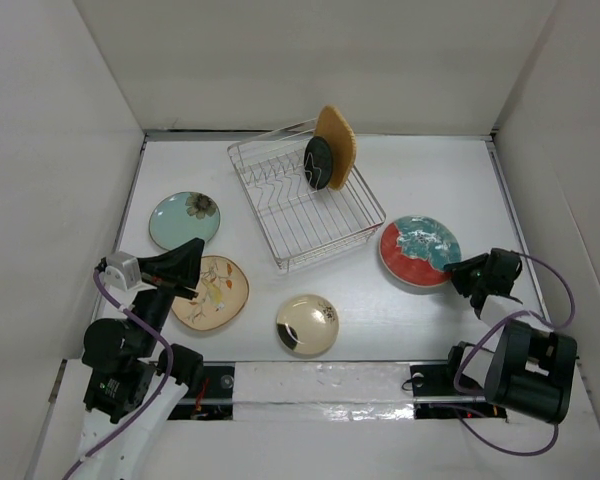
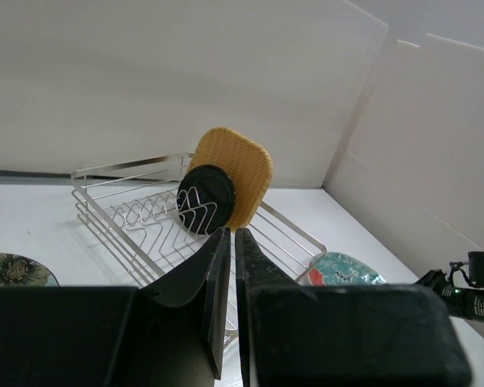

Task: Load the plates into the dish rack

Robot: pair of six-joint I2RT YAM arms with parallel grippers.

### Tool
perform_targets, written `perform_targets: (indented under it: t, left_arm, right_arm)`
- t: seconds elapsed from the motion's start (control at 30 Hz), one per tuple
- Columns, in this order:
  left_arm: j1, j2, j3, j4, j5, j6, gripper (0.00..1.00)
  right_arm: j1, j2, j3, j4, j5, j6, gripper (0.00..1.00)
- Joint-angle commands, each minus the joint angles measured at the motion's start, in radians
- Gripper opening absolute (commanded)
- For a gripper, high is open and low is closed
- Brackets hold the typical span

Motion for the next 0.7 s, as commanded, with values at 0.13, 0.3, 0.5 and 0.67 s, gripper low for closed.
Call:
perform_targets:
  t: [0.13, 0.3, 0.5, 0.67]
  left_arm:
    - [-0.008, 0.036, 0.011, 0.038, 0.003, 0.003, 0.05]
    - [-0.008, 0.067, 0.009, 0.036, 0.007, 0.002, 0.05]
    - [-0.008, 0.105, 0.009, 0.036, 0.005, 0.005, 0.05]
    - [-0.008, 0.135, 0.009, 0.041, 0.014, 0.006, 0.05]
  right_arm:
    - [-0.039, 0.089, -0.071, 0.216, -0.107, 0.012, 0.03]
    - [-0.049, -0.026, -0.076, 0.246, -0.104, 0.016, 0.0]
    - [-0.049, -0.408, 0.047, 0.069, -0.001, -0.023, 0.0]
    - [-0.039, -0.508, 0.246, -0.067, 0.061, -0.121, 0.0]
